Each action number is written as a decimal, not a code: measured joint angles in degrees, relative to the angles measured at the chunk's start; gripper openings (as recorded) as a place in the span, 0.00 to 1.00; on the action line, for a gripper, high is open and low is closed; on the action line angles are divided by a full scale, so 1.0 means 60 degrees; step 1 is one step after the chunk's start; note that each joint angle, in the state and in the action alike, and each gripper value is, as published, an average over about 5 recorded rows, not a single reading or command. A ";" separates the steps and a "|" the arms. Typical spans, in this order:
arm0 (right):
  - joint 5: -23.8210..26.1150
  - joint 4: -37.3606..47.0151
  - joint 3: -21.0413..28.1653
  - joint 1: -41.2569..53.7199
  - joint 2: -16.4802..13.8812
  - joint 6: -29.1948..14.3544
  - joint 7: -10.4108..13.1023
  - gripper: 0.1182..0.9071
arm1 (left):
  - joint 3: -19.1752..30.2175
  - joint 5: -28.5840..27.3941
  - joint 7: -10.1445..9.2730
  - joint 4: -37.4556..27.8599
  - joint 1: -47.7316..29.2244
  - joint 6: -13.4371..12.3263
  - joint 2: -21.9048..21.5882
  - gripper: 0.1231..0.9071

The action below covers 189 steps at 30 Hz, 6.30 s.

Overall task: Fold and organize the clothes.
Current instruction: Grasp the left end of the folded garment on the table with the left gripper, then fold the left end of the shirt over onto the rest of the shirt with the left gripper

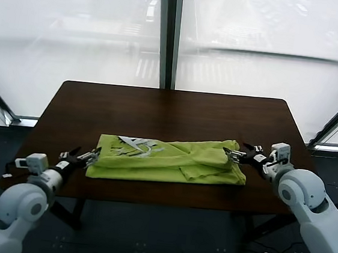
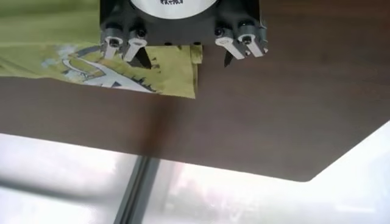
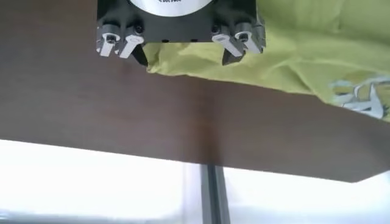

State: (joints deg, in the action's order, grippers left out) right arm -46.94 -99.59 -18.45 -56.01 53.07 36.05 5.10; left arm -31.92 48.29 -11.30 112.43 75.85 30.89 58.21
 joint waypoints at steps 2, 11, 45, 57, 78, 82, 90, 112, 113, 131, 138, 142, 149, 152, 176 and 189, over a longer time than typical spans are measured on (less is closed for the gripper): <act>0.0000 0.0197 0.0011 0.0085 0.0116 0.0003 0.0006 1.00 | 0.0142 -0.0001 0.0017 -0.0228 -0.0250 -0.0004 0.0030 1.00; 0.0006 0.0732 0.0086 0.0365 0.0423 0.0016 0.0025 1.00 | 0.0585 0.0035 0.0060 -0.0905 -0.0872 0.0005 0.0043 1.00; -0.0015 0.0934 -0.0121 -0.0013 0.0833 -0.1101 -0.0003 0.05 | 0.0682 -0.0002 0.0034 -0.1404 -0.1145 -0.0250 0.0162 0.05; 0.0406 0.0078 -0.0385 -0.0719 0.0185 -0.3016 -0.0657 0.43 | 0.0510 -0.0549 0.0073 -0.0920 -0.0877 -0.0729 0.0093 0.19; 0.0959 -0.2354 -0.2691 -0.3926 -0.0915 -0.5753 -0.0667 1.00 | -0.0693 0.4566 -0.0734 0.0487 0.0560 0.1884 -0.1916 1.00; 0.0954 -0.2599 -0.2872 -0.4175 -0.0823 -0.5750 -0.0660 1.00 | -0.0552 0.4463 -0.0598 0.0386 0.0525 0.1885 -0.1911 1.00; 0.0954 -0.2779 -0.3074 -0.4402 -0.0722 -0.5693 -0.0645 1.00 | -0.0429 0.4061 0.0035 -0.0122 0.0495 0.1872 -0.1893 1.00; 0.0971 -0.3167 -0.3300 -0.4721 -0.0329 -0.5655 -0.0625 1.00 | 0.0049 0.4102 0.0434 -0.0623 0.0048 0.1861 -0.1384 0.84; 0.0971 -0.3186 -0.3308 -0.4727 -0.0316 -0.5655 -0.0621 1.00 | 0.0048 0.4086 0.0432 -0.0628 0.0053 0.1864 -0.1380 0.80; 0.0923 -0.3073 -0.3116 -0.4489 0.0169 -0.5919 0.0066 1.00 | -0.0908 0.2597 0.0634 0.0231 0.0705 0.1922 -0.1763 0.06; 0.0908 -0.3001 -0.2911 -0.4178 0.0335 -0.5935 0.0146 1.00 | -0.2316 0.0570 0.0918 0.0510 0.1442 0.1908 -0.2380 0.06; 0.0904 -0.3082 -0.2970 -0.4211 0.0397 -0.5923 0.0174 1.00 | -0.3225 0.0092 0.0905 0.0558 0.1881 0.1901 -0.2625 0.06; 0.0980 -0.3347 -0.3290 -0.4580 0.0598 -0.5871 0.0175 1.00 | -0.3749 0.1476 -0.0030 0.1191 0.2008 0.1896 -0.2443 0.06; 0.1058 -0.3477 -0.3481 -0.4824 0.0740 -0.5790 0.0159 1.00 | -0.3568 0.2763 -0.0738 0.1694 0.1825 0.1894 -0.2207 0.06; 0.1695 -0.3494 -0.4931 -0.5965 0.1514 -0.5555 -0.0031 1.00 | 0.1085 0.4550 -0.1812 0.1876 -0.1235 0.1882 0.0278 0.06; 0.1874 -0.3221 -0.4678 -0.5723 0.1580 -0.5538 -0.0040 1.00 | 0.2223 0.3927 -0.1568 0.1490 -0.1523 0.1882 0.0913 0.06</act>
State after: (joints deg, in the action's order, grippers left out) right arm -35.70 -118.92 -46.52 -90.34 62.55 2.82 4.86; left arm -18.58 71.85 -20.70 121.37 66.71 42.18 63.69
